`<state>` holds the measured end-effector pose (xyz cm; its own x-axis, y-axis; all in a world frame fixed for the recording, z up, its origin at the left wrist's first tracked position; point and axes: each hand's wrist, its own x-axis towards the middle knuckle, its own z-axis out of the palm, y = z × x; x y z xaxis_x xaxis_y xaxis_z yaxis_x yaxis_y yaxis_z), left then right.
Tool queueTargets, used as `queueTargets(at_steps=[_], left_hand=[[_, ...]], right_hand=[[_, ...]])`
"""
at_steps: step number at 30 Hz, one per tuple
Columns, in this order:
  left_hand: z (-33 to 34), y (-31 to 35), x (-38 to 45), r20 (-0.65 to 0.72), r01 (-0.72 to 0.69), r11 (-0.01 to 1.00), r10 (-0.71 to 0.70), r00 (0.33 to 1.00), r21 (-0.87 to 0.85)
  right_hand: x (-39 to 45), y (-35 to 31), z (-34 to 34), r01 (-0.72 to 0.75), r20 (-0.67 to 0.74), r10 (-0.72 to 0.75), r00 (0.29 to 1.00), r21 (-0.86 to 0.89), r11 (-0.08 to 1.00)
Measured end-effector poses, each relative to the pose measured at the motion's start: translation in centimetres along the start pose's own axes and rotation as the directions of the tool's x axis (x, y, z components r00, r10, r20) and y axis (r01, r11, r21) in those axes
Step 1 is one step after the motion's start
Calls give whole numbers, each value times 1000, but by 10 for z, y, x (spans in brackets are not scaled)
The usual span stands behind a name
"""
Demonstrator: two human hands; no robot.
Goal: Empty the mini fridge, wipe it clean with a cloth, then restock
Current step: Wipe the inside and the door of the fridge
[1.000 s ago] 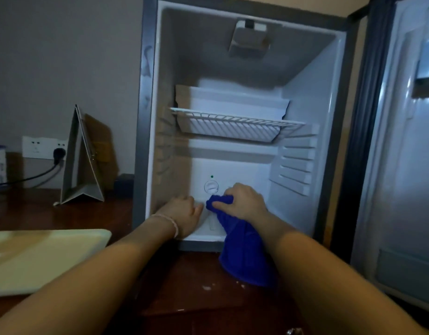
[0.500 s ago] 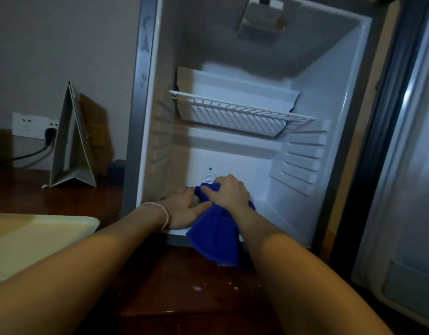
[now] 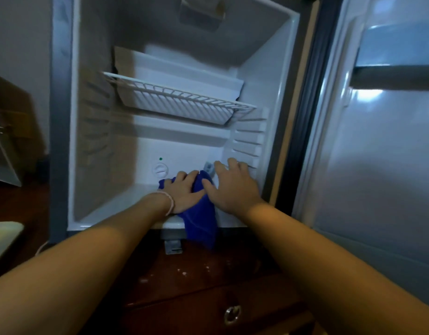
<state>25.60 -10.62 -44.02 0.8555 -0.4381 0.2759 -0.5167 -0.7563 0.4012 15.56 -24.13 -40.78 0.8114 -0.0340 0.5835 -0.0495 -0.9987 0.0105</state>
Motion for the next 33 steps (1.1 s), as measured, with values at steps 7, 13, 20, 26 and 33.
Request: queueTargets(at_steps=[7, 13, 20, 26, 33], left_hand=[[15, 38, -4, -246, 40, 975, 15, 969, 218], [27, 73, -10, -392, -75, 993, 105, 914, 91], [32, 93, -13, -516, -83, 952, -85, 852, -294], [40, 107, -18, -564, -121, 850, -226, 794, -512], [56, 132, -15, -341, 77, 773, -364, 867, -630]], right_hand=[[-41, 10, -64, 79, -252, -240, 938, -518, 852], [-58, 23, -82, 26, -304, -259, 917, -601, 799], [-81, 51, -108, -75, -514, -259, 817, -541, 837], [-76, 51, -95, -64, -633, -160, 758, -317, 946], [-74, 46, -91, 58, -737, -41, 674, -3, 998]])
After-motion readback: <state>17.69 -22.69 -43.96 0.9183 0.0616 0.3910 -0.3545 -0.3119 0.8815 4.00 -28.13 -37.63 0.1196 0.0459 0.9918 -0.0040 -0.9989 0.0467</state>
